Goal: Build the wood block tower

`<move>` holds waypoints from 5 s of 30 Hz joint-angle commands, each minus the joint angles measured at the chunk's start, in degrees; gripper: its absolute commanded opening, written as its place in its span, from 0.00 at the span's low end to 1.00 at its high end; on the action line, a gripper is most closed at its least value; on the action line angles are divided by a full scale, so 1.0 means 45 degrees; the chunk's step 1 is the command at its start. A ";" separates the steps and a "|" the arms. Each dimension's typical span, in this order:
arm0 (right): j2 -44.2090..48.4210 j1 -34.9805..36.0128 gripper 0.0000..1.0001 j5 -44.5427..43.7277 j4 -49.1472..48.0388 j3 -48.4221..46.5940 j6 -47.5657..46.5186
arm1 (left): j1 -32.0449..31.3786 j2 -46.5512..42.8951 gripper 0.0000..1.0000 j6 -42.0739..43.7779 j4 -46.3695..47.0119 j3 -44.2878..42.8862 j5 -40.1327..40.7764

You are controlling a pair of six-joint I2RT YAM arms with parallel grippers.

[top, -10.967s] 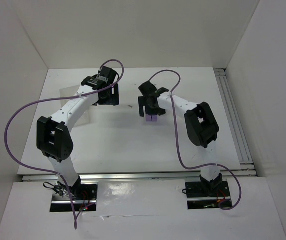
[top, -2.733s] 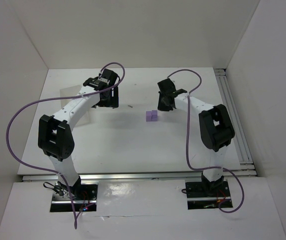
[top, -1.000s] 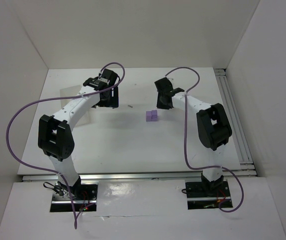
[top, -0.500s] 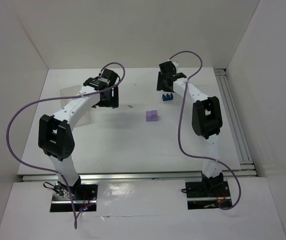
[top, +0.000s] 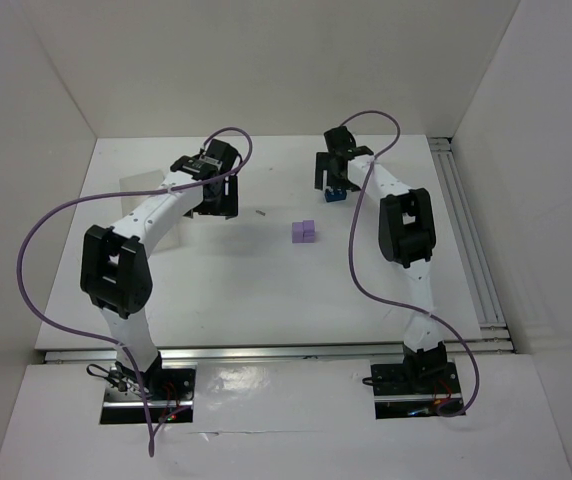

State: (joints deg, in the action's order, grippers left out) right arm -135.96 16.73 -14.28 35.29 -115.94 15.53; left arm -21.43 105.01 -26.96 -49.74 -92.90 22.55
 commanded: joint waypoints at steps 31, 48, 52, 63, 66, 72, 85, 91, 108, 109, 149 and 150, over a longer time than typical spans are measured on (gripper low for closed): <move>1.0093 0.0364 0.43 0.3207 -0.9387 1.0920 -0.1614 | 0.0132 0.1291 0.99 0.1204 -0.0862 -0.4345 -0.4378; 1.2831 0.2687 0.47 0.6377 -0.5421 1.0063 -0.3080 | 0.1344 0.2405 0.97 0.0016 0.2732 -0.5703 -1.9187; 1.2831 0.2805 0.47 0.6241 -0.5283 1.0061 -0.3217 | 0.1208 0.2660 0.95 0.0190 0.2421 -0.5859 -1.9190; 1.2557 0.3176 0.47 0.6358 -0.5049 0.9807 -0.3334 | 0.0622 0.3715 0.94 0.0231 0.1638 -0.6210 -1.8485; 1.2441 0.3176 0.47 0.6358 -0.5049 0.9807 -0.3334 | 0.0330 0.3871 0.92 0.0093 0.1638 -0.6210 -1.8680; 1.2187 0.3176 0.47 0.6241 -0.5049 0.9690 -0.3451 | 0.0037 0.3716 0.77 0.0111 0.2087 -0.5821 -1.8799; 1.1932 0.3294 0.47 0.5869 -0.5205 0.9573 -0.3451 | -0.0199 0.3344 0.72 0.1382 0.1521 -0.5411 -1.9873; 1.1815 0.3411 0.47 0.5363 -0.5205 0.9573 -0.3451 | -0.0199 0.3207 0.49 0.1812 0.1111 -0.5292 -1.9854; 1.1774 0.3801 1.00 0.3664 -0.4173 0.9026 -0.3568 | 0.0524 0.3070 0.00 0.0874 0.1111 -0.5294 -1.8160; 1.1989 0.3801 1.00 0.3546 -0.4015 0.9026 -0.3568 | 0.0679 0.2935 0.00 0.0874 0.1111 -0.5292 -1.7845; 1.4745 -0.2781 1.00 0.2491 -0.2353 1.2405 0.3092 | -0.1976 0.1391 0.16 1.3001 0.2634 -0.4062 -1.0889; 1.4745 -0.2781 1.00 0.2491 -0.2354 1.2405 0.3092 | -0.1976 0.1391 0.16 1.3254 0.2499 -0.4062 -1.0889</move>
State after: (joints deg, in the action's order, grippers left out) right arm -71.48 4.60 -3.97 26.33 -60.55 28.73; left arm -29.74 114.56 25.74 -41.41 -111.28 -25.30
